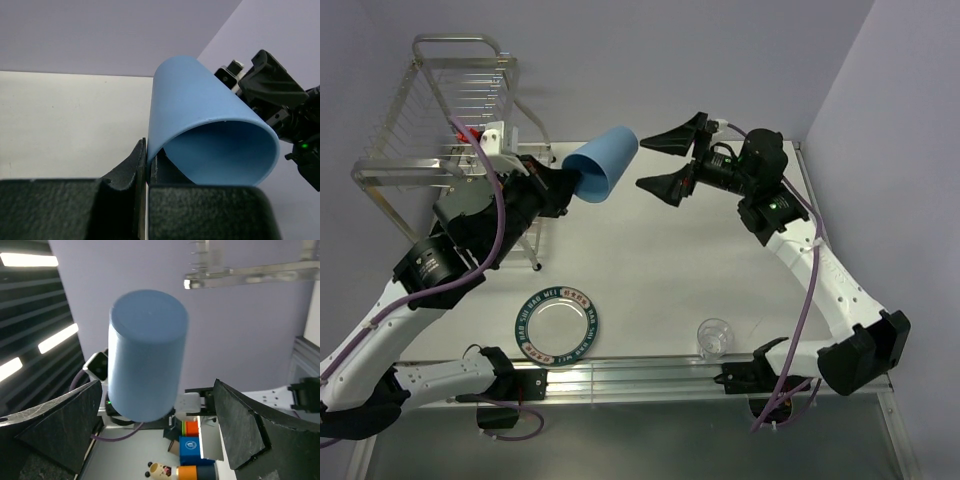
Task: Load the mixed dishes into the dish rack
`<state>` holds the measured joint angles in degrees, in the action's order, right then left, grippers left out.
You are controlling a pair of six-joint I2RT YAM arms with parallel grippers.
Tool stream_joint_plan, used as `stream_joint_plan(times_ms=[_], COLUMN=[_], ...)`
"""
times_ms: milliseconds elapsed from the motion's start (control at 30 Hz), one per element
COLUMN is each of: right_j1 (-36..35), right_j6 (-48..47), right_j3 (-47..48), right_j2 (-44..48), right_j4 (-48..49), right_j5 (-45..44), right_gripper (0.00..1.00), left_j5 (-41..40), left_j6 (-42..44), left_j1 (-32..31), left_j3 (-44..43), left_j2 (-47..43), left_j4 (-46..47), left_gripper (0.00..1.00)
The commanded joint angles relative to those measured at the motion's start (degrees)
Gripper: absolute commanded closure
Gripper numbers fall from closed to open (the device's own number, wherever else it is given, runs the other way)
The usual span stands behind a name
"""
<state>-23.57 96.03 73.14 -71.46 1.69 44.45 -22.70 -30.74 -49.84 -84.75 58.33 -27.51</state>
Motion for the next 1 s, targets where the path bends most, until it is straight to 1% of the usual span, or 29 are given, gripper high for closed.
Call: stream_joint_plan(times_ms=[0,233,367,467,600,667,767,833,867,900,933,967], right_j1=[-1.12,-4.37,-6.13,-6.92,-7.98,-8.5,-9.47,-10.0,-10.09,-10.09,-10.09,-10.18], right_j6=[4.96,6.19,4.7,4.17,3.99,3.47,1.53,1.18,1.0,0.92,0.39,-0.22], right_j3=[5.16,10.87,15.88,15.89,15.54,15.97,16.94,16.94,17.03,17.12,17.29,18.77], right_j2=[-2.45,-8.6,-11.41,-11.42,-11.42,-11.16,-10.98,-11.07,-11.24,-11.42,-11.68,-12.47], right_j4=[10.7,12.81,10.7,10.17,10.43,9.91,7.71,7.54,7.53,8.06,8.24,7.98], right_j5=[-0.76,-2.7,-2.79,-4.1,-4.9,-5.42,-6.21,-6.13,-6.21,-6.3,-6.21,-6.21], right_gripper=[0.01,0.0,0.02,0.06,0.19,0.2,0.18,0.22,0.28,0.53,0.72,0.93], left_j5=[1.34,2.4,1.87,1.78,1.61,1.25,1.17,0.99,1.16,1.25,1.25,1.34], left_j6=[1.74,2.09,2.53,2.97,2.79,2.71,3.06,3.06,3.06,2.97,2.88,2.71], left_j1=[0.01,-0.08,0.01,-0.08,-0.08,-0.08,0.01,-0.08,-0.08,0.01,0.01,0.01], left_j3=[0.64,1.08,1.08,0.99,1.78,1.96,1.96,1.96,2.04,1.96,1.87,1.7], left_j2=[-1.28,-2.69,-3.48,-4.09,-4.97,-5.24,-5.24,-5.33,-5.33,-5.24,-5.15,-5.06], left_j4=[6.94,8.35,8.35,8.35,8.17,8.0,7.91,7.82,7.73,7.56,7.21,6.68], left_gripper=[1.0,1.0,1.0,1.0,1.0,1.0,1.0,1.0,1.0,1.0,1.0,1.0])
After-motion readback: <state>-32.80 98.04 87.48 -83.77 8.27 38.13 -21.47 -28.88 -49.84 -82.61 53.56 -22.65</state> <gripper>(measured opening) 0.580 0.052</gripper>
